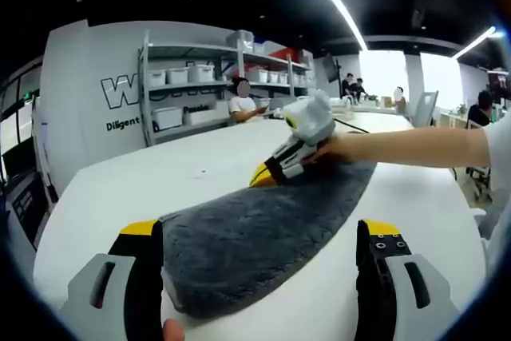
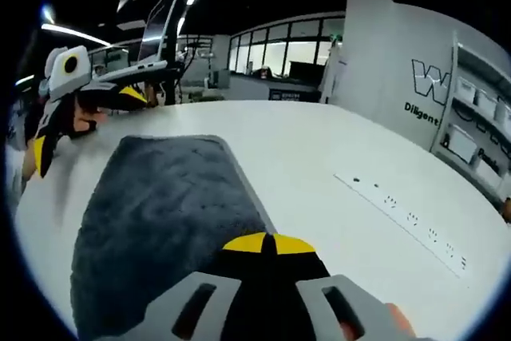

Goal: Open the folded towel by lifting each exposed corner and separating the folded layers until the towel lies flat within the target outline without major curled edges

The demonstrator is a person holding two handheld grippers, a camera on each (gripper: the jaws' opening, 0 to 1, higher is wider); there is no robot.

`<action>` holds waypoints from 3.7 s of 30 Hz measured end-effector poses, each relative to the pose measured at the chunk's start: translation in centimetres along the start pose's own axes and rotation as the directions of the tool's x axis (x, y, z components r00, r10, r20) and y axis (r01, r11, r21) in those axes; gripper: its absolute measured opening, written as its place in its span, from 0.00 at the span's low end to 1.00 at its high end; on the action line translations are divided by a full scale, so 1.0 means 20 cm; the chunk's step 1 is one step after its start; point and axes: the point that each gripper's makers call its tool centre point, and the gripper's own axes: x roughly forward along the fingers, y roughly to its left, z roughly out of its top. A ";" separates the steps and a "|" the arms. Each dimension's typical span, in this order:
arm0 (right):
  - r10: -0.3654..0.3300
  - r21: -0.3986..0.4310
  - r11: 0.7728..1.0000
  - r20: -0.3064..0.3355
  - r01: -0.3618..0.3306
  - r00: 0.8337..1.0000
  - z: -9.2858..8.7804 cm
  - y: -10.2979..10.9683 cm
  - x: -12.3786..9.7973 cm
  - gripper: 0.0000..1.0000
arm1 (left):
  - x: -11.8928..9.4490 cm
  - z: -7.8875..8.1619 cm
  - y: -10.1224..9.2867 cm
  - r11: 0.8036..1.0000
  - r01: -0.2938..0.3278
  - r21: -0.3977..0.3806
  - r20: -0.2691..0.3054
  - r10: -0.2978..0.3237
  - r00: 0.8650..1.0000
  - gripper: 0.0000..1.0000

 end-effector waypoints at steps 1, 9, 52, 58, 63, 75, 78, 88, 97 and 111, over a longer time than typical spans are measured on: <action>0.000 0.003 1.000 0.001 0.000 1.000 0.00 0.00 0.00 0.00 | 0.00 0.00 0.00 1.000 -0.001 0.000 -0.001 0.001 1.000 0.99; -0.031 0.065 0.997 0.015 0.030 0.999 -0.01 -0.02 -0.02 0.14 | 0.00 0.00 0.00 1.000 -0.002 0.001 -0.002 0.002 1.000 0.99; -0.038 -0.052 0.998 0.119 0.044 0.992 0.19 0.00 -0.18 0.00 | -0.04 0.05 0.05 1.000 -0.018 -0.013 0.038 0.019 0.999 0.99; -0.003 -0.085 0.996 0.134 0.015 0.991 0.20 0.09 -0.22 0.00 | -0.05 0.08 0.05 1.000 -0.022 -0.009 0.070 0.023 0.997 0.99; 0.022 -0.101 0.995 0.139 -0.008 0.990 0.20 0.18 -0.26 0.00 | -0.05 0.08 0.05 1.000 -0.023 -0.007 0.071 0.024 0.997 0.99; 0.139 -0.126 0.985 0.159 -0.119 0.978 0.16 0.42 -0.37 0.00 | -0.05 0.08 0.06 1.000 -0.023 -0.004 0.067 0.023 0.997 0.99; 0.162 -0.132 0.981 0.158 -0.142 0.974 0.12 0.50 -0.40 0.00 | -0.05 0.09 0.06 1.000 -0.022 -0.004 0.068 0.022 0.997 0.99; 0.196 -0.094 0.979 0.186 -0.181 0.963 0.12 0.61 -0.44 0.00 | -0.07 0.09 0.07 1.000 -0.003 -0.016 0.057 0.004 0.998 0.99; 0.222 -0.082 0.974 0.184 -0.210 0.958 0.09 0.71 -0.49 0.00 | -0.07 0.09 0.08 1.000 -0.006 -0.020 0.060 0.008 0.998 0.99; 0.255 -0.115 0.964 0.163 -0.239 0.953 0.04 0.91 -0.55 0.00 | -0.07 0.08 0.09 1.000 -0.020 -0.021 0.049 0.021 0.999 0.99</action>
